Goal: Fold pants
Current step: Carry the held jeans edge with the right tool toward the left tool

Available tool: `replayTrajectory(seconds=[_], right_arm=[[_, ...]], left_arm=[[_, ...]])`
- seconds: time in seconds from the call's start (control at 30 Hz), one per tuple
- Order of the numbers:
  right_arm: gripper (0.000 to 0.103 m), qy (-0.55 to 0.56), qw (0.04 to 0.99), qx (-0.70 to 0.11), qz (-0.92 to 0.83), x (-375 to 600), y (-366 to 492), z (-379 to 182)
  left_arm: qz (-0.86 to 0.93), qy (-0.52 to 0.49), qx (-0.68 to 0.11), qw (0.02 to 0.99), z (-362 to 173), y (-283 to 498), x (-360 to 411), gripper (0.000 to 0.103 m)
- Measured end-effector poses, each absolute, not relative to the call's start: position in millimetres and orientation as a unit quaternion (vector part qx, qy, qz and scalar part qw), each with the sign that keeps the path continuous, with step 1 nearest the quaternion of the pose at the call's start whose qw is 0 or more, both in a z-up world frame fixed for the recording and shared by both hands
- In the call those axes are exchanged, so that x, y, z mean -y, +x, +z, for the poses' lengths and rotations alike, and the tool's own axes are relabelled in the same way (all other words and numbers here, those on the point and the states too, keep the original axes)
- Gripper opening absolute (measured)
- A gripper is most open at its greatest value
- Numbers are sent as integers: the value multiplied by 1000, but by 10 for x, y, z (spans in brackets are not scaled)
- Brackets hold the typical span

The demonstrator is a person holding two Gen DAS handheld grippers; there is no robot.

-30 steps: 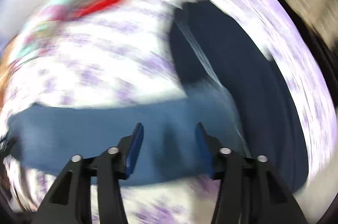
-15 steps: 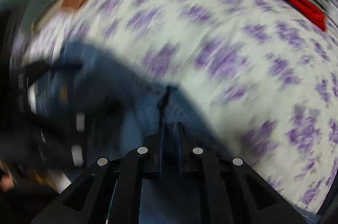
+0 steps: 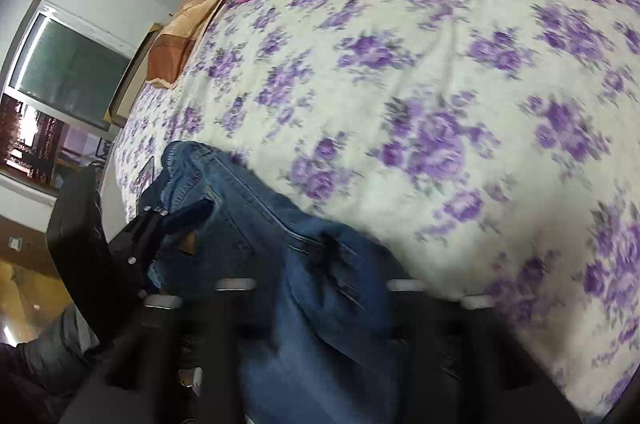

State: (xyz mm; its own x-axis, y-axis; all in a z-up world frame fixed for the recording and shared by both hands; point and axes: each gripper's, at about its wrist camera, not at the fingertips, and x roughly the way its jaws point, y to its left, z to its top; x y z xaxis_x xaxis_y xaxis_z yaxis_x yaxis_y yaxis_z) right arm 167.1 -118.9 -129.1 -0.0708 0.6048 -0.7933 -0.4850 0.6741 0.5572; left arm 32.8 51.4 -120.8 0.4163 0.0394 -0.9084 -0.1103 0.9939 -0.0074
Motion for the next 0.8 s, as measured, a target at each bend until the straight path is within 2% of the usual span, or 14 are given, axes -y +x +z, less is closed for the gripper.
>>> replayTrajectory(seconds=[0.07, 0.1, 0.13, 0.17, 0.2, 0.3, 0.37, 0.5, 0.57, 0.67, 0.7, 0.73, 0.77, 0.8], right_arm=[[60, 28, 677, -613, 406, 1108, 1642, -1291], [50, 24, 670, -617, 412, 1025, 1608, -1320], [33, 21, 663, -623, 414, 941, 1584, -1361], [27, 14, 651, -636, 414, 884, 1549, -1411], [23, 3, 653, -640, 405, 867, 1539, -1427], [23, 7, 654, -644, 396, 876, 1536, -1445], [17, 24, 654, -648, 389, 895, 1574, -1475], [0, -6, 733, -568, 375, 920, 1782, -1020], [0, -23, 760, -544, 355, 926, 1967, -877], [0, -54, 730, -594, 333, 919, 2185, -1065], [3, -49, 717, -602, 348, 914, 2145, -1050], [12, -33, 705, -606, 366, 928, 2091, -1017], [26, -23, 696, -607, 383, 935, 2022, -987], [60, -23, 691, -606, 393, 930, 1926, -965]], left_arm=[[42, -35, -538, 841, -1208, 332, -520, 98], [41, -36, -538, 841, -1208, 331, -522, 98], [40, -36, -538, 842, -1210, 330, -522, 98], [38, -36, -537, 842, -1209, 327, -524, 98], [35, -35, -537, 842, -1208, 322, -529, 98], [21, -33, -535, 844, -1201, 276, -551, 98], [12, -34, -533, 845, -1201, 233, -565, 98], [-5, -29, -538, 842, -1186, 171, -590, 98], [-11, -29, -541, 840, -1204, 175, -599, 99], [-10, -25, -545, 838, -1216, 192, -589, 99], [-10, -28, -548, 836, -1210, 203, -597, 99], [-10, -30, -549, 835, -1206, 207, -601, 99], [-11, -31, -549, 835, -1203, 208, -607, 99], [-11, -34, -550, 834, -1200, 211, -613, 99]])
